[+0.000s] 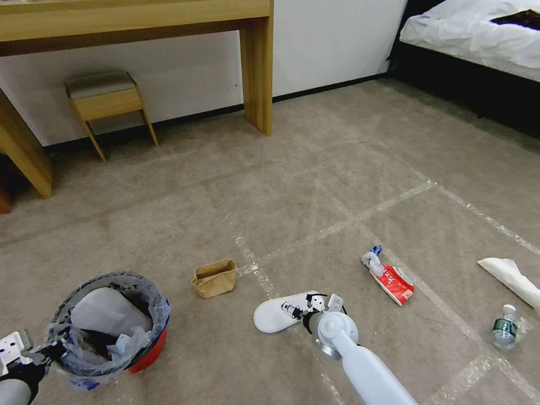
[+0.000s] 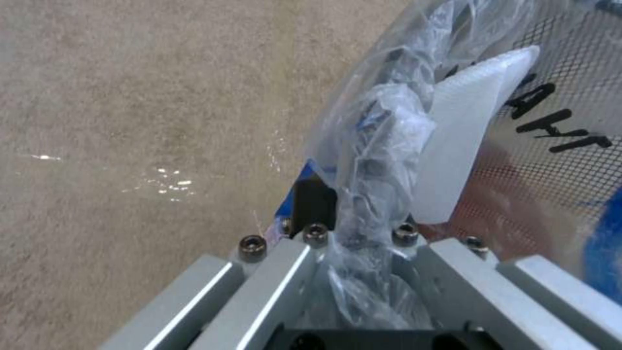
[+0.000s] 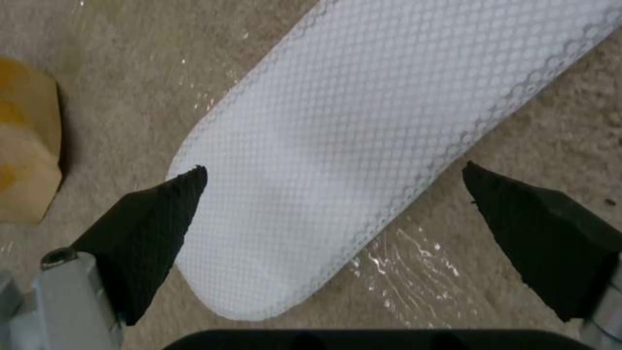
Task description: Pick up the trash bin and place the garbage on the floor into it.
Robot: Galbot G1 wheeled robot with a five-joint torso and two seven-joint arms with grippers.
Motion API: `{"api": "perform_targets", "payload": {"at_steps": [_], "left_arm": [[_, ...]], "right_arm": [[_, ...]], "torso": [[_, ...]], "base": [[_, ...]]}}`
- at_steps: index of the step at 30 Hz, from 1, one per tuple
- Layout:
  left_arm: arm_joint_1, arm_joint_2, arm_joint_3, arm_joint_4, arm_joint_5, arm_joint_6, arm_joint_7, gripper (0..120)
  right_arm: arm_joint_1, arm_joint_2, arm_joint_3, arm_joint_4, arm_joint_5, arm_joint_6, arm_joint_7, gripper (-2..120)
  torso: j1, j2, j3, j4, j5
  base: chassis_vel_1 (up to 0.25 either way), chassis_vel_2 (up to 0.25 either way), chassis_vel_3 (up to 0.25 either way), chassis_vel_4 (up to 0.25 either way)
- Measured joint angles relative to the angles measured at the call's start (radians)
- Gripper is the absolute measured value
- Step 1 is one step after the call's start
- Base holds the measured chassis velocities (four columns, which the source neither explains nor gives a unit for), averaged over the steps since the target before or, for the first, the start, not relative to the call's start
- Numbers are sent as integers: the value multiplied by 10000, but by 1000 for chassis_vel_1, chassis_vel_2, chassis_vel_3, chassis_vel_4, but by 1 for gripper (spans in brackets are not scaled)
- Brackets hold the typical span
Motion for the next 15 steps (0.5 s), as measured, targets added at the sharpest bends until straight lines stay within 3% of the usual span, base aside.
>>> {"api": "perform_targets", "payload": {"at_steps": [15], "left_arm": [[78, -11, -5, -54, 0, -16, 12, 1]], "right_arm": [[124, 60, 65, -343, -142, 84, -203, 100]], "torso": [[0, 0, 0, 0, 0]], "base": [[0, 0, 0, 0]]}}
